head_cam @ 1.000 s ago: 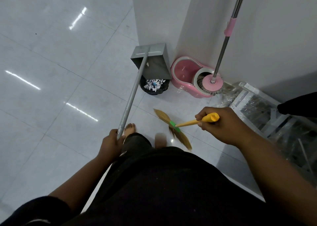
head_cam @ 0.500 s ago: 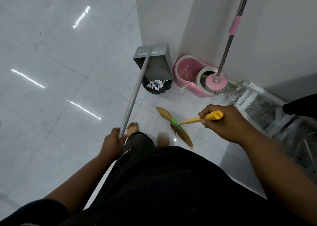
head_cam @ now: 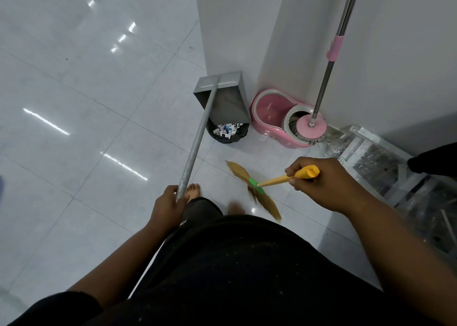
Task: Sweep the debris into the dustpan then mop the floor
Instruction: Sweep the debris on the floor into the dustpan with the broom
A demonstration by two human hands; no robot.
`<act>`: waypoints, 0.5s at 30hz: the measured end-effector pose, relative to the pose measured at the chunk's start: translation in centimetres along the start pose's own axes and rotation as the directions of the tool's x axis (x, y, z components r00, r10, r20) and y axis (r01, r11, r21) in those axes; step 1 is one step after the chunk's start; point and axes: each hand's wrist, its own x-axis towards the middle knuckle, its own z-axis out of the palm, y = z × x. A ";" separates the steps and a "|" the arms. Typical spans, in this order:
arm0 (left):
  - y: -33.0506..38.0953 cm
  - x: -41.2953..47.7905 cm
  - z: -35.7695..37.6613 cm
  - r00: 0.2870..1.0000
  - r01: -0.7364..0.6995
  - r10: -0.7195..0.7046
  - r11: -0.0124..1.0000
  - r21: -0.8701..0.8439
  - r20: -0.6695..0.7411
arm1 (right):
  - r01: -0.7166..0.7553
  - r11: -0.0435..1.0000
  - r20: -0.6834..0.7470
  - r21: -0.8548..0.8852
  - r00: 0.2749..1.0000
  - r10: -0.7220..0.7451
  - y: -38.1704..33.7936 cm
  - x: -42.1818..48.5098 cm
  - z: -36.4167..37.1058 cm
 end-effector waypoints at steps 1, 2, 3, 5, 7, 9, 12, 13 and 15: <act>0.9 -0.3 -0.5 1.000 0.005 -0.005 0.999 -0.051 0.006 | 0.000 1.000 -0.003 0.003 1.000 0.000 0.0 0.0 -0.1; 2.1 -0.6 -1.2 1.000 0.016 -0.014 0.991 -0.133 0.018 | 0.001 1.000 -0.007 0.004 1.000 -0.001 -0.1 0.0 -0.1; 3.3 -0.9 -1.9 0.999 0.035 -0.026 0.970 -0.242 0.040 | 0.006 1.000 -0.010 0.004 1.000 -0.006 -0.2 0.0 -0.2; 6.1 -1.3 -3.8 0.995 0.079 -0.041 0.891 -0.447 0.094 | 0.015 1.000 -0.017 0.006 1.000 -0.015 -0.6 -0.1 -0.4; 9.4 -1.4 -6.3 0.992 0.071 0.004 0.799 -0.597 0.124 | 0.027 1.000 -0.030 0.001 0.999 -0.027 -1.1 -0.2 -0.8; 13.1 -1.3 -9.0 0.984 0.004 0.121 0.719 -0.694 0.131 | 0.041 0.999 -0.055 0.017 0.998 -0.040 -1.7 -0.3 -1.4; 17.9 -0.2 -12.4 0.960 -0.117 0.263 0.690 -0.714 0.097 | 0.068 0.997 -0.087 0.042 0.994 -0.064 -2.7 -0.6 -2.4; 19.1 0.4 -13.2 0.953 -0.168 0.295 0.704 -0.690 0.069 | 0.075 0.996 -0.091 0.043 0.993 -0.071 -3.0 -0.6 -2.7; 20.7 1.5 -14.1 0.945 -0.252 0.328 0.743 -0.620 0.009 | 0.082 0.996 -0.100 0.037 0.992 -0.078 -3.5 -0.7 -3.1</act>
